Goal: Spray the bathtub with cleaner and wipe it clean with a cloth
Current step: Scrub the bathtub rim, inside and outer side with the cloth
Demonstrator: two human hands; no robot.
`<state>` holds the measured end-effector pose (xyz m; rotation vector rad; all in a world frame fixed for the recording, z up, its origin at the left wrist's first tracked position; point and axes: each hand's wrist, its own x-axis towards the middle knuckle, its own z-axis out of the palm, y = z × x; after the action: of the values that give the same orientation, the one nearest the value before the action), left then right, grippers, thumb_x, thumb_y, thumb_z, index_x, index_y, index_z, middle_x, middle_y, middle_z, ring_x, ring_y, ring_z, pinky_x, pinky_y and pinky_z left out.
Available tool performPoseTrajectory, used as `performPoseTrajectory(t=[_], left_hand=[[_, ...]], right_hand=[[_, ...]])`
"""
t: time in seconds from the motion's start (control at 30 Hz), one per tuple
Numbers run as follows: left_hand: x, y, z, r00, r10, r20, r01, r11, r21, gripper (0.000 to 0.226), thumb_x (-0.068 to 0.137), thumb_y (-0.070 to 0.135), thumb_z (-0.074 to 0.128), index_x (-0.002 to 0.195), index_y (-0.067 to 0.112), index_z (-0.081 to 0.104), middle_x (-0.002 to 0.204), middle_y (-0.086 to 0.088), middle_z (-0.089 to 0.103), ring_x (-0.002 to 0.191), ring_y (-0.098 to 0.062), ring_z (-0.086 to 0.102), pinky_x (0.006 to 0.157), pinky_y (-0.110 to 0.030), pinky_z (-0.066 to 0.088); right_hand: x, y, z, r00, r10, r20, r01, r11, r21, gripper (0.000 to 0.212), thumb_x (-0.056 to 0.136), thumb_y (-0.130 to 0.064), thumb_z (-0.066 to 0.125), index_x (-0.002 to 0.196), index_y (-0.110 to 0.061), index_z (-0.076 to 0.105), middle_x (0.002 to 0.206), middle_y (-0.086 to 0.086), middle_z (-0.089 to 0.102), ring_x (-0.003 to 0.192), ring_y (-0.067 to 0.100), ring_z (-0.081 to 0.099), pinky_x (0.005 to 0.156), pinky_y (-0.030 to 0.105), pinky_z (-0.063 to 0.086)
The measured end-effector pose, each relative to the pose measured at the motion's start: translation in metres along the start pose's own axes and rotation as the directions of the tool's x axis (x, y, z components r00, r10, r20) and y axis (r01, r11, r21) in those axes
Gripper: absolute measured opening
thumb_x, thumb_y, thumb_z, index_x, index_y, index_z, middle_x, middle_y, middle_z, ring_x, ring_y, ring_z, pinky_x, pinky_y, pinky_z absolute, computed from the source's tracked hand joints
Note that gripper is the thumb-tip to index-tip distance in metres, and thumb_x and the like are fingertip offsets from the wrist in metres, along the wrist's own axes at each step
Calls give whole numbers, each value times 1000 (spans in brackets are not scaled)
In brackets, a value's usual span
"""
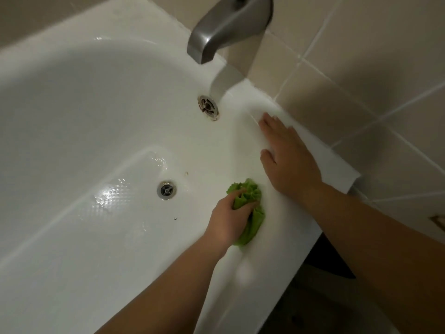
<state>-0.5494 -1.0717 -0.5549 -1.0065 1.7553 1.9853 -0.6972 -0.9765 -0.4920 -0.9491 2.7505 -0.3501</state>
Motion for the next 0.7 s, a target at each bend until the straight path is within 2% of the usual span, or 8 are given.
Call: performPoseTrajectory(t=[0.17,0.3,0.37,0.43,0.57,0.63,0.7], left_hand=[[-54,17,-21,990,33,139,-51,990,128,34,90,35,74,124,40,68,116,11,72,106,-11,68,101,-35,54],[-104,27,-47,981,-12,192,-13,992,129,23,91,23,72,108,38,77,101,6,78,94,-12,74,88,-29,59],[-137,35,-60,985,-68,159,69,998,-3,21,93,20,71,105,35,79,105,-1,78,92,-16,74,85,-30,59],[-175,47,-77,985,-103,138,128,973,-190,22,98,19,64,112,30,78,111,-8,76,94,-21,71,87,-37,56],[-260,81,-112,990,-82,119,128,878,-461,30,104,22,53,123,31,74,124,-11,72,108,-25,68,105,-44,50],[-309,99,-128,995,-48,91,92,820,-565,27,100,24,56,112,31,80,116,-8,74,104,-23,70,104,-42,50],[-357,112,-143,999,-30,26,39,764,-644,24,89,31,65,104,29,83,109,-6,75,98,-21,71,98,-38,52]], right_hand=[[-24,-13,-18,986,117,116,-139,969,203,62,106,-12,40,164,-13,17,172,-2,11,157,8,5,120,17,-7],[-68,-41,-38,964,117,241,-176,955,240,58,108,-13,38,163,-15,20,170,-2,17,156,7,11,120,17,2],[-92,-59,-50,952,94,293,-173,951,257,56,110,-14,37,163,-18,21,170,-5,19,155,7,14,120,17,5],[-113,-85,-67,940,71,334,-172,943,284,55,111,-16,37,163,-23,21,168,-9,21,154,7,17,120,18,7],[-144,-147,-112,949,19,314,-146,911,386,51,110,-23,43,160,-25,32,164,-7,34,151,11,30,116,18,16],[-161,-183,-139,961,-20,274,-110,885,451,49,108,-24,47,157,-23,40,159,-7,43,146,11,39,114,19,22],[-177,-219,-165,970,-65,236,-73,843,533,45,107,-23,51,151,-23,48,150,-8,53,138,7,46,113,20,31]])
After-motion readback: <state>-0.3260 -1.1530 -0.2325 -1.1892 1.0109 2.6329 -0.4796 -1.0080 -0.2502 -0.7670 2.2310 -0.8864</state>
